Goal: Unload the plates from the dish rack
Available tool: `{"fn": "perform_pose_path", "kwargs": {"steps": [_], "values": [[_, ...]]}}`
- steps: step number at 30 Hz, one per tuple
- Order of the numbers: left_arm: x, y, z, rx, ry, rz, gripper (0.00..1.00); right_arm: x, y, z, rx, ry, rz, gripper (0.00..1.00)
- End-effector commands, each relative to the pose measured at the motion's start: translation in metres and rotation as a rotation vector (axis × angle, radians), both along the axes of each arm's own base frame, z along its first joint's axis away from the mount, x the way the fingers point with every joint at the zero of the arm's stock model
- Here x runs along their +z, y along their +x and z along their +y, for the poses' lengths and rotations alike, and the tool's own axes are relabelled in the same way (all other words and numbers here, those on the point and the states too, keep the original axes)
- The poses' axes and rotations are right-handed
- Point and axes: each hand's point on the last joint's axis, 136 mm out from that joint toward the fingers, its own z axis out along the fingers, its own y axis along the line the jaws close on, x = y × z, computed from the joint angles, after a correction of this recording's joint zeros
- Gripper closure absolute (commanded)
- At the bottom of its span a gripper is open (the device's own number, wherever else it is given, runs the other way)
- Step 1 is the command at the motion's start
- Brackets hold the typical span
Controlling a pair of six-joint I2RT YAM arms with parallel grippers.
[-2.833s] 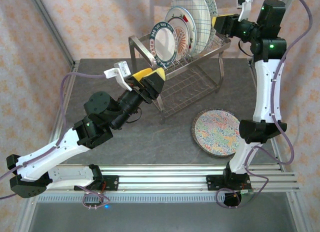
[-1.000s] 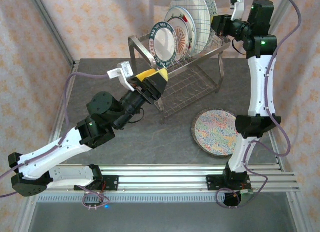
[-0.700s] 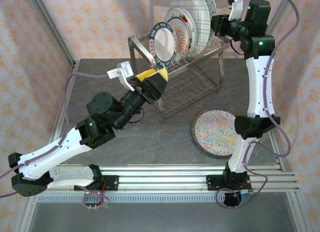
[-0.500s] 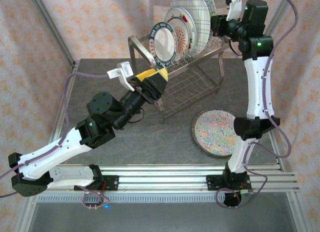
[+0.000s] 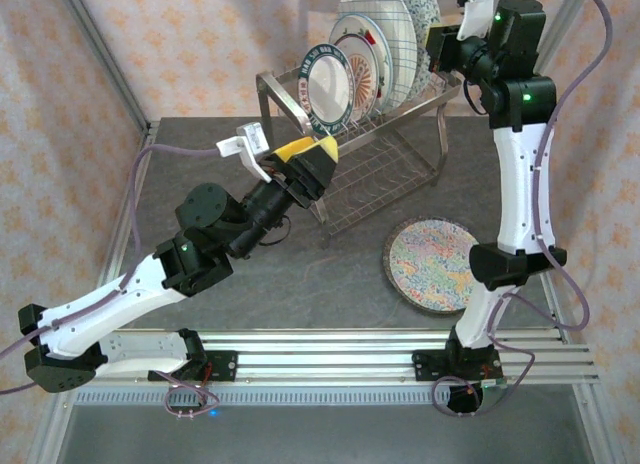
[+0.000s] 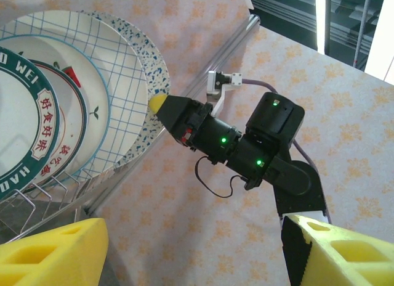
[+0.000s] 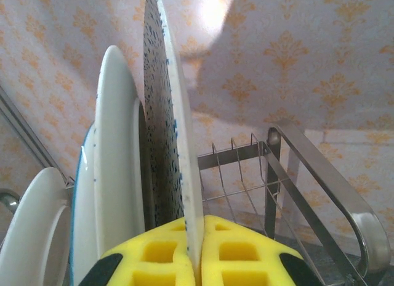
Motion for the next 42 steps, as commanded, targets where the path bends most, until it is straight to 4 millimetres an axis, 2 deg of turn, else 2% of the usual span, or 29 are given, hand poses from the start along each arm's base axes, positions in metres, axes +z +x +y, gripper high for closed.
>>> {"fn": "perform_pose_path", "kwargs": {"steps": [1,12,24,33,42], "values": [[0.027,-0.007,0.004,-0.012,-0.064,-0.05,0.27,0.051,-0.032,0.003,0.008,0.022,-0.147,1.0],[0.032,-0.007,-0.001,-0.029,-0.069,-0.059,0.27,0.072,-0.05,-0.016,-0.089,0.008,-0.209,1.0],[0.035,-0.006,-0.014,-0.066,-0.065,-0.068,0.27,0.094,-0.081,-0.044,-0.22,-0.008,-0.269,1.0],[0.035,-0.005,-0.039,-0.139,-0.068,-0.063,0.26,0.107,-0.114,-0.066,-0.318,0.018,-0.291,1.0],[0.028,0.001,-0.069,-0.22,-0.083,-0.022,0.26,0.106,-0.154,-0.091,-0.43,0.103,-0.264,1.0]]}}
